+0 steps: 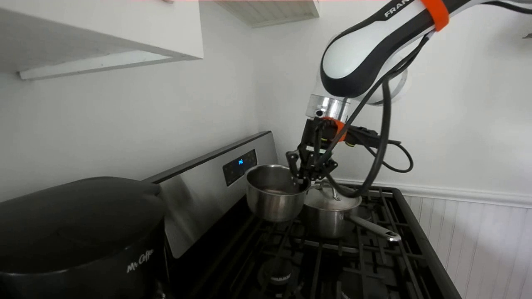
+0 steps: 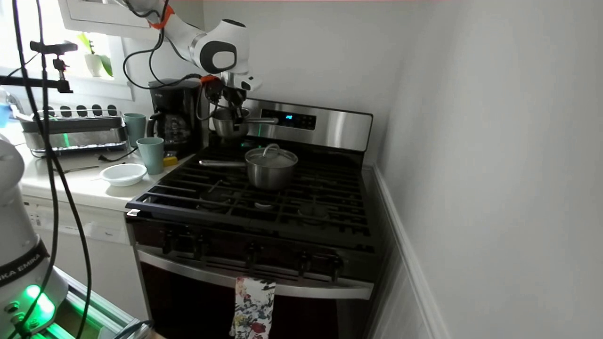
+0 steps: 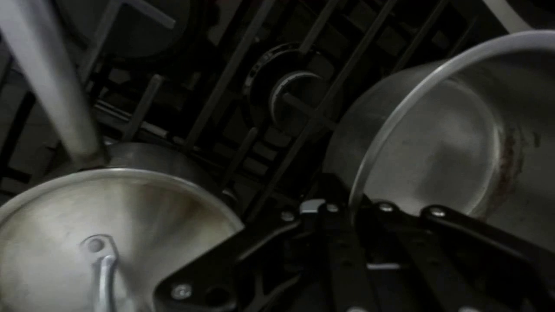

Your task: Slide the silver pot on the right to the middle of the job of the stove, pick up the silver pot on the left and place it on the bottom right cooker on the hob of the stove

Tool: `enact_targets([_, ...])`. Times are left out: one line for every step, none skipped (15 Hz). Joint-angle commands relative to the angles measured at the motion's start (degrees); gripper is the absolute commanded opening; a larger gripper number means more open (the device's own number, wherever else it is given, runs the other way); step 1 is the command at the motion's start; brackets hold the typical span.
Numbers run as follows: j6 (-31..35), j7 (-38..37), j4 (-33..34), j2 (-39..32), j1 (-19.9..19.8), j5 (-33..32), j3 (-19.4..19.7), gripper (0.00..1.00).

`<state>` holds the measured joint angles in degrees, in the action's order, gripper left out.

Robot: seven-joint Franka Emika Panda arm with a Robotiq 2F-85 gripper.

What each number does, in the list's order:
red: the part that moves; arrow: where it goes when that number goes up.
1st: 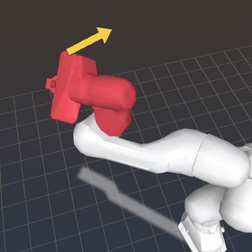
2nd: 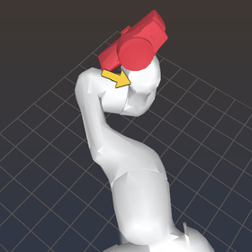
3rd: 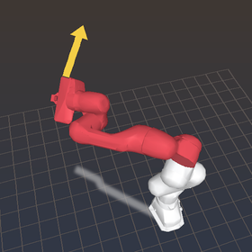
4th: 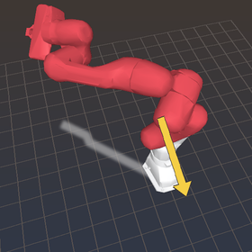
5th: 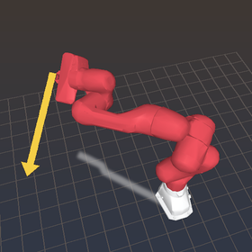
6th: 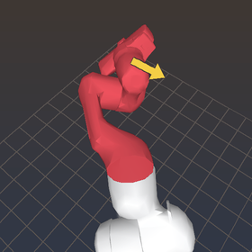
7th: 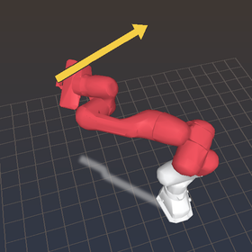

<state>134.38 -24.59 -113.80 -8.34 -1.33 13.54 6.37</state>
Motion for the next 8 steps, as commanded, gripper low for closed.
enact_targets([0.4, -1.1, -7.3, 9.3, -2.3, -0.4, 1.1, 0.01])
enact_targets([-0.1, -0.1, -2.8, 3.5, -2.1, -0.8, 0.4, 0.05])
enact_targets([-0.1, -0.1, -4.1, 5.0, -2.7, -0.8, 0.6, 0.05])
enact_targets([-0.1, -0.1, -5.1, 6.2, -3.1, -0.7, 0.8, 0.05])
enact_targets([-0.1, -0.1, -5.7, 7.0, -3.3, -0.7, 0.8, 0.05])
enact_targets([-0.1, -0.1, -6.2, 7.4, -3.2, -0.7, 0.7, 0.05])
enact_targets([-0.1, -0.1, -6.3, 7.4, -3.2, -0.7, 0.6, 0.01])
enact_targets([-0.3, 0.3, -5.6, 6.5, -3.7, 0.4, 1.1, 0.01])
